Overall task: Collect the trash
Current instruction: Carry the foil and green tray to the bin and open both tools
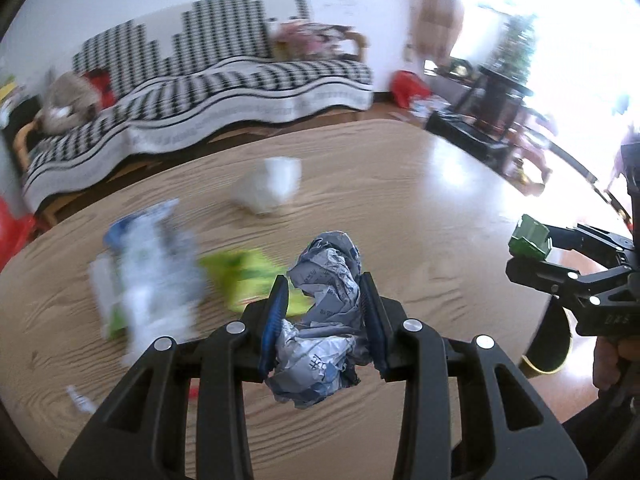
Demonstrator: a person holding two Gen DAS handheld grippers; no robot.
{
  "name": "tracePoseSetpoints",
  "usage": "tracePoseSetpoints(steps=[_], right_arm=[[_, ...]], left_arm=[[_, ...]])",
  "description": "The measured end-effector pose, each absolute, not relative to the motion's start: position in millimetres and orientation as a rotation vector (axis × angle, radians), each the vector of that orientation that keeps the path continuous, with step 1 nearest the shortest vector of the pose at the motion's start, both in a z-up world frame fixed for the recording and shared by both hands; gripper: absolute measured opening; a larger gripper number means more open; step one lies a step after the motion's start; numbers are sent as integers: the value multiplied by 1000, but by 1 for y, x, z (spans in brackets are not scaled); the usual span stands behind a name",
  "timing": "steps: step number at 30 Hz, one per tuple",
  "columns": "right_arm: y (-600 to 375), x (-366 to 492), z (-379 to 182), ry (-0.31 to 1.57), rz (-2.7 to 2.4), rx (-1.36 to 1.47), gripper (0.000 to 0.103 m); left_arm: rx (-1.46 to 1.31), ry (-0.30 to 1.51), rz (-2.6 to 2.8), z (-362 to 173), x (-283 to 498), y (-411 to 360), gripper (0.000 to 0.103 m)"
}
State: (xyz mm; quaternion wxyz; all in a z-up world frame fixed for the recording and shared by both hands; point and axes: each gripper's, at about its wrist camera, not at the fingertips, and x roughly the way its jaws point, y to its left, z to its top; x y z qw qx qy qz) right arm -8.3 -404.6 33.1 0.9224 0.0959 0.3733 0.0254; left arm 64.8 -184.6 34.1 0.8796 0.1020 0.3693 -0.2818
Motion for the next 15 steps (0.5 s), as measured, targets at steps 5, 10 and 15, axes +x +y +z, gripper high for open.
tracePoseSetpoints(steps=[5, 10, 15], right_arm=[[-478, -57, 30, 747, -81, 265, 78], [-544, -111, 20, 728, -209, 341, 78], [-603, -168, 1, 735, -340, 410, 78]], left_arm=[[251, 784, -712, 27, 42, -260, 36], [279, 791, -837, 20, 15, -331, 36], [317, 798, -1000, 3, -29, -406, 36]])
